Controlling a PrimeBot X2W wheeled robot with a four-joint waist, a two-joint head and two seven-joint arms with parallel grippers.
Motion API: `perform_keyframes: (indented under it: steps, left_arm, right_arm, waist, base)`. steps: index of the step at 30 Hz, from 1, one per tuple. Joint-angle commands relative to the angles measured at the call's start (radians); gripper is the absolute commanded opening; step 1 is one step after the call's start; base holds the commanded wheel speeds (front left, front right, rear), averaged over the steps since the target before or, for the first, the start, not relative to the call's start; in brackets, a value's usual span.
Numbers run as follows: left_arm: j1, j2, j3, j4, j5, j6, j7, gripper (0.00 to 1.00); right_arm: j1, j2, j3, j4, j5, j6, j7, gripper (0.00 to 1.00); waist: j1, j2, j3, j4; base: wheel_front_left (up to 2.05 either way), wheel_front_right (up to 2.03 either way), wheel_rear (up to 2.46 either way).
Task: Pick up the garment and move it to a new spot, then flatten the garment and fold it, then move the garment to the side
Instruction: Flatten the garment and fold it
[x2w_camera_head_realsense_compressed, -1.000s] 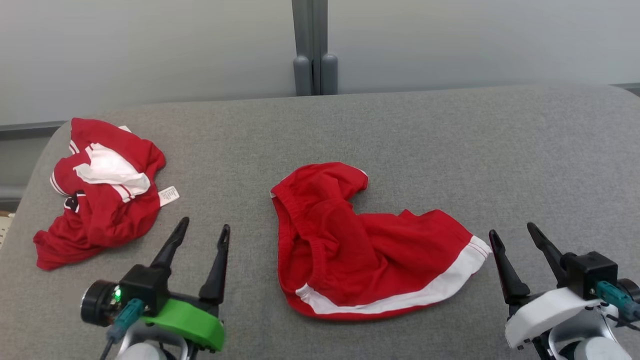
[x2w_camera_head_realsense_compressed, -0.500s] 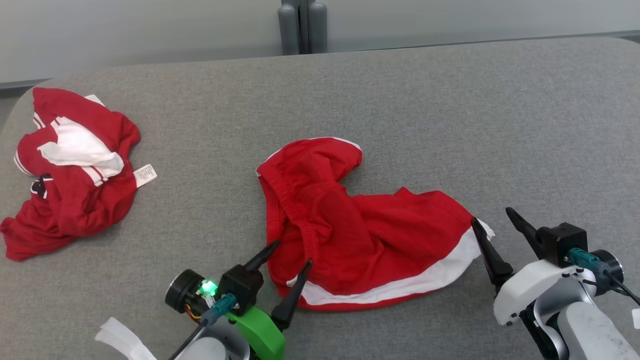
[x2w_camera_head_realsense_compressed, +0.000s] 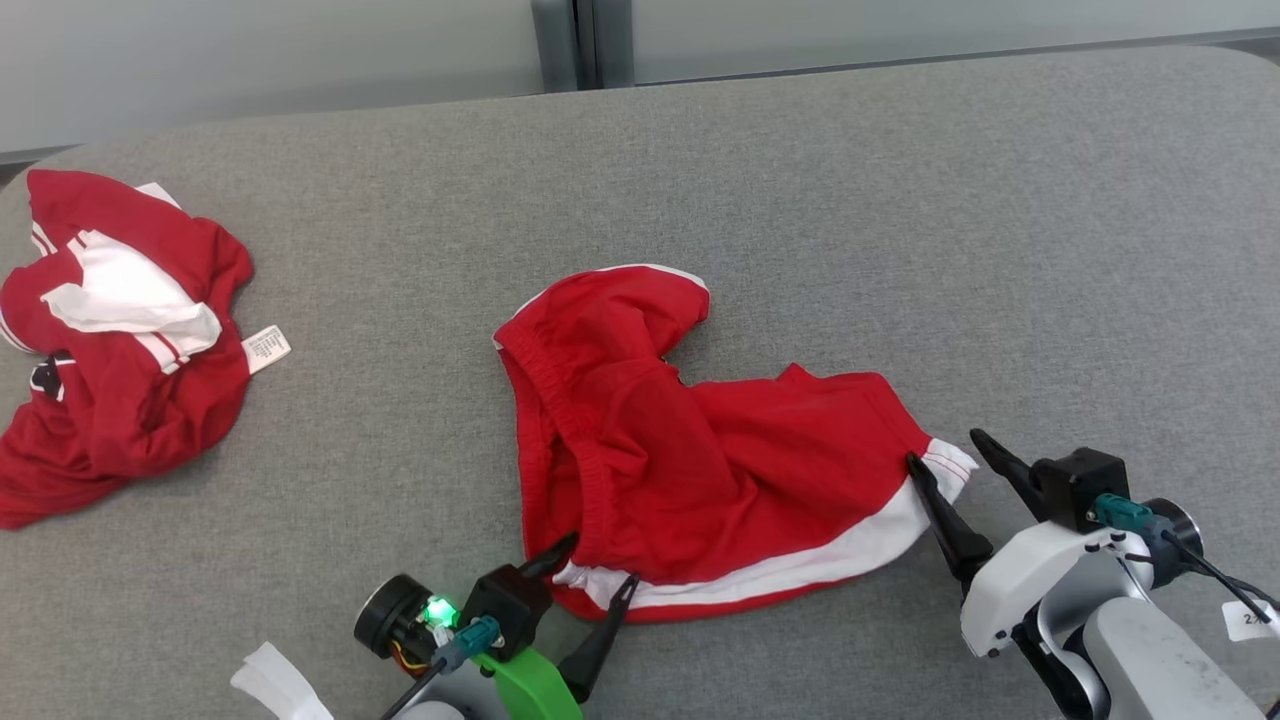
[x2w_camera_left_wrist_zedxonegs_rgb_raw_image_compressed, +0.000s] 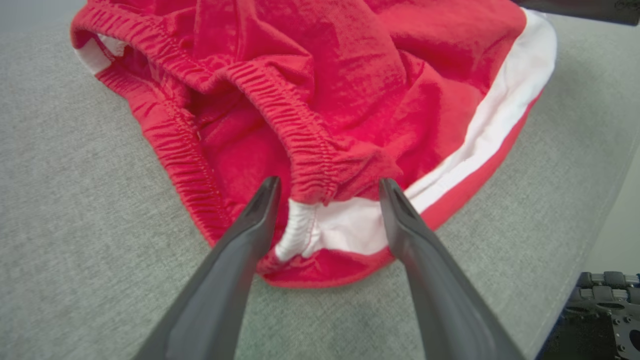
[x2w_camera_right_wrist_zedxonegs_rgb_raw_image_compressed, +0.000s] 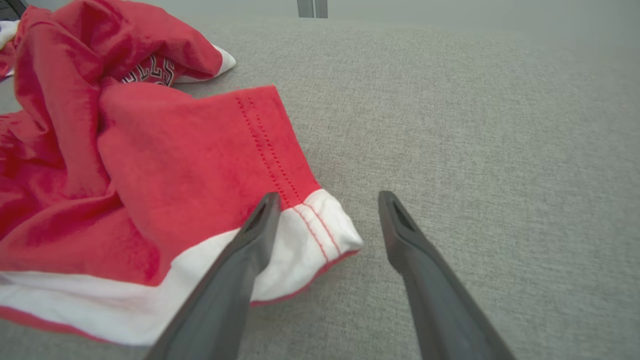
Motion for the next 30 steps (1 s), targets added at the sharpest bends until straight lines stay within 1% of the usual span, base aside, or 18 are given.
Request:
perform_keyframes:
  steps: [1,3,4,5,6,7,12,15,19,23,25,27,29,30]
  left_arm:
    - [-0.024,-0.001,0.0,0.006,-0.001,-0.004,-0.007,1.0]
    - [-0.029,-0.004,-0.001,0.014,-0.007,-0.004,-0.007,1.0]
    - [-0.032,-0.007,-0.001,0.019,-0.011,-0.005,-0.008,1.0]
    - [-0.03,-0.009,0.0,0.023,-0.019,-0.006,-0.007,0.98]
    - [-0.027,-0.012,0.0,0.029,-0.026,-0.006,-0.005,0.21]
    - [-0.024,-0.014,0.0,0.033,-0.031,-0.006,-0.007,0.0]
    - [-0.007,-0.025,0.001,0.049,-0.056,-0.007,-0.022,0.0]
    - [0.004,-0.036,0.027,0.032,-0.092,-0.007,-0.036,0.0]
    - [-0.008,-0.034,0.066,-0.03,-0.146,-0.008,-0.043,0.0]
    - [-0.046,-0.025,0.116,-0.113,-0.211,-0.01,-0.024,0.0]
    - [-0.078,-0.019,0.143,-0.153,-0.255,-0.012,0.004,0.0]
    - [-0.138,0.001,0.16,-0.188,-0.267,-0.013,0.039,0.0]
    - [-0.22,0.009,0.18,-0.211,-0.297,-0.014,0.083,0.0]
    - [-0.314,0.015,0.204,-0.205,-0.335,-0.016,0.13,0.0]
  right_arm:
    - [-0.02,-0.008,0.013,0.012,0.016,-0.001,-0.002,1.0]
    - [-0.033,-0.013,0.037,0.034,0.035,-0.001,0.01,1.0]
    - [-0.043,-0.016,0.046,0.041,0.046,-0.001,0.009,0.87]
    - [-0.048,-0.017,0.052,0.049,0.059,-0.001,0.009,0.46]
    - [-0.048,-0.016,0.061,0.057,0.078,-0.001,0.012,0.0]
    - [-0.045,-0.014,0.067,0.063,0.093,-0.001,0.014,0.0]
    - [-0.019,-0.021,0.077,0.085,0.152,-0.001,-0.003,0.0]
    - [-0.015,-0.025,0.082,0.066,0.17,-0.001,-0.025,0.0]
    - [-0.032,-0.03,0.078,0.021,0.189,-0.001,-0.053,0.0]
    - [-0.073,-0.018,0.056,-0.03,0.22,-0.001,-0.051,0.0]
    - [-0.109,-0.014,0.037,-0.043,0.243,-0.001,-0.035,0.0]
    - [-0.17,-0.018,0.026,-0.053,0.252,-0.001,-0.012,0.0]
    - [-0.256,-0.001,0.003,-0.045,0.287,-0.001,0.021,0.0]
    - [-0.357,0.01,-0.025,-0.012,0.318,-0.001,0.056,0.0]
  waist:
    - [0.0,-0.0001,0.007,0.004]
    - [0.0,-0.0001,0.012,0.01]
    - [0.0,-0.0001,0.015,0.013]
    - [0.0,-0.0001,0.016,0.015]
    - [0.0,-0.0001,0.016,0.017]
    - [0.0,-0.0001,0.015,0.018]
    - [0.0,-0.0001,0.003,0.02]
    - [0.0,-0.0001,-0.007,0.016]
    - [0.0,-0.0001,-0.019,0.009]
    - [0.0,-0.0001,-0.025,0.006]
    - [0.0,-0.0001,-0.018,0.007]
    - [0.0,-0.0001,-0.004,0.009]
    - [0.0,-0.0001,0.025,0.008]
    - [0.0,-0.0001,0.054,0.006]
  base:
    - [0.0,0.0,0.0]
    - [0.0,0.0,0.0]
    - [0.0,0.0,0.0]
    - [0.0,0.0,0.0]
    - [0.0,0.0,0.0]
    - [0.0,0.0,0.0]
    - [0.0,0.0,0.0]
    - [0.0,0.0,0.0]
    - [0.0,0.0,0.0]
    - [0.0,0.0,0.0]
    - [0.0,0.0,0.0]
    - [0.0,0.0,0.0]
    - [0.0,0.0,0.0]
    - [0.0,0.0,0.0]
